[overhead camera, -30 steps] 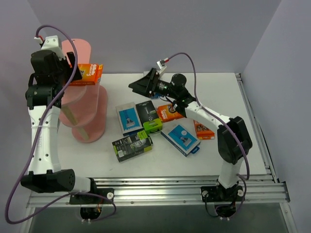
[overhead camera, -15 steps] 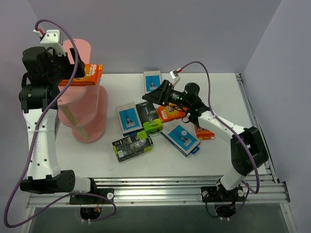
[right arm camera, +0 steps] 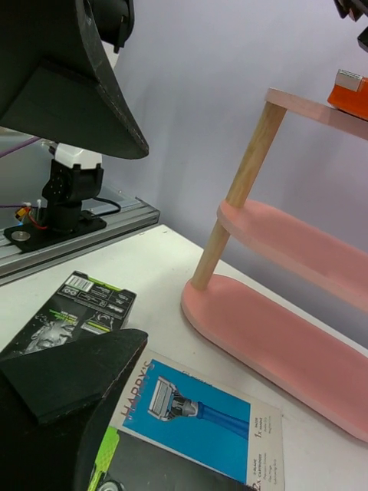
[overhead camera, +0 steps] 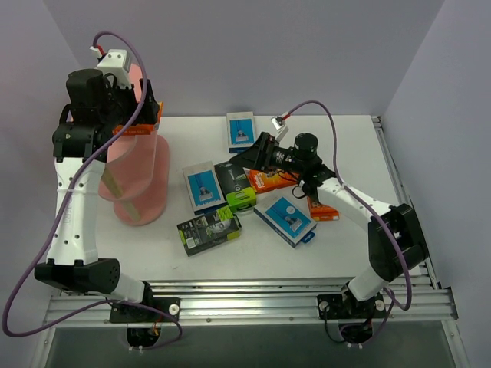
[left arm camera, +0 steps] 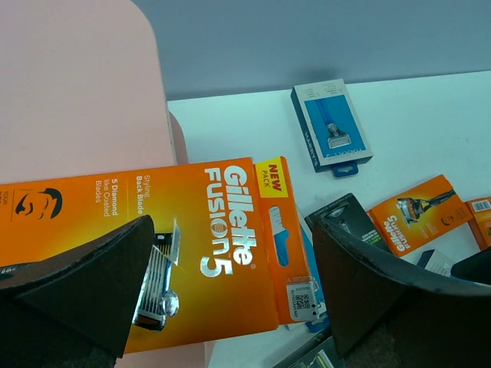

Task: Place and organize the shaving razors onto the shelf
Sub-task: Place the shaving razor onto shelf

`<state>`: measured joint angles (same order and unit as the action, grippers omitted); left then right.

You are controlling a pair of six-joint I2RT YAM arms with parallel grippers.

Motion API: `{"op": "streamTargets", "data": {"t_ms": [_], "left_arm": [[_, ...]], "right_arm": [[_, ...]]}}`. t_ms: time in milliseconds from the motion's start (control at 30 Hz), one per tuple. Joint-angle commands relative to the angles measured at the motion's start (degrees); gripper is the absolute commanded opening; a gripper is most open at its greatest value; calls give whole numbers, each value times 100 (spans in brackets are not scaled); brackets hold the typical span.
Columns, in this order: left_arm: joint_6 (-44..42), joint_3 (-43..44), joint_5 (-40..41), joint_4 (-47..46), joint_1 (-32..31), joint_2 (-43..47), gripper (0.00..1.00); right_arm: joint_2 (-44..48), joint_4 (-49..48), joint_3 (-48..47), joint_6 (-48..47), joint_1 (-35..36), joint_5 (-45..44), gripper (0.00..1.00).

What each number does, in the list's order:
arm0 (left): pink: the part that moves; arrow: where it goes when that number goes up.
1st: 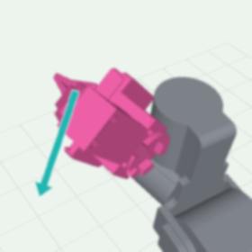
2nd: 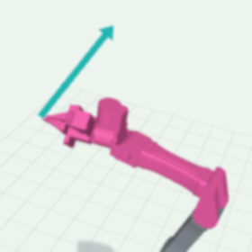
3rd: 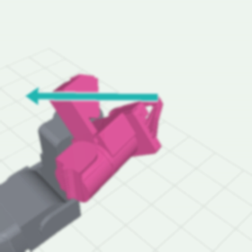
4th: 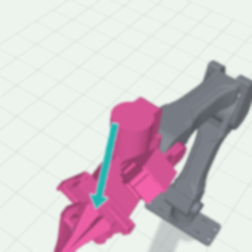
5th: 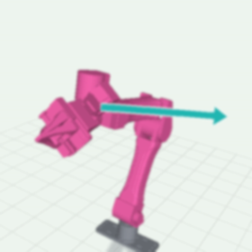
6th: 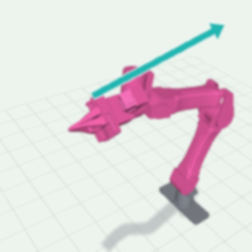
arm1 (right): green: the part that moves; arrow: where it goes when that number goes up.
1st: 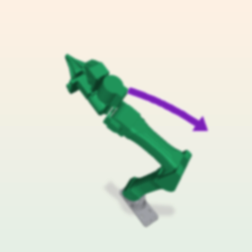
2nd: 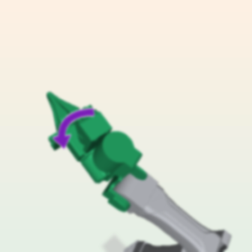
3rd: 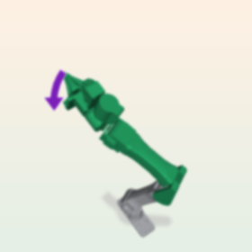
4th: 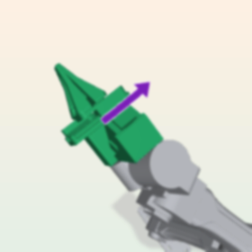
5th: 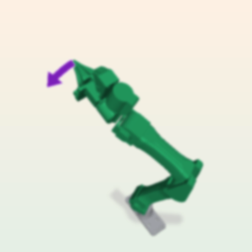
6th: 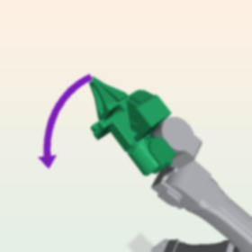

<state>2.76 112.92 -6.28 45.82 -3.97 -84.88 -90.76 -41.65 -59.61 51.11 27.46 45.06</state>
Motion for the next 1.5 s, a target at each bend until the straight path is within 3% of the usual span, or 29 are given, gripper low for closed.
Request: {"op": "streamTargets", "data": {"t_ms": [0, 267, 1200, 1467], "left_arm": [[-118, 265, 434, 146, -60, -46, 93], [-189, 169, 901, 120, -52, 59, 93], [-109, -438, 489, -100, 142, 77, 92], [31, -517, 260, -179, 203, 174, 97]], "right_arm": [[357, -72, 55, -207, -118, 170, 88], [393, -63, 117, -233, -224, 249, 88], [428, -54, 345, -312, -408, 346, 89], [401, -36, 407, -330, -435, 346, 89]]}}
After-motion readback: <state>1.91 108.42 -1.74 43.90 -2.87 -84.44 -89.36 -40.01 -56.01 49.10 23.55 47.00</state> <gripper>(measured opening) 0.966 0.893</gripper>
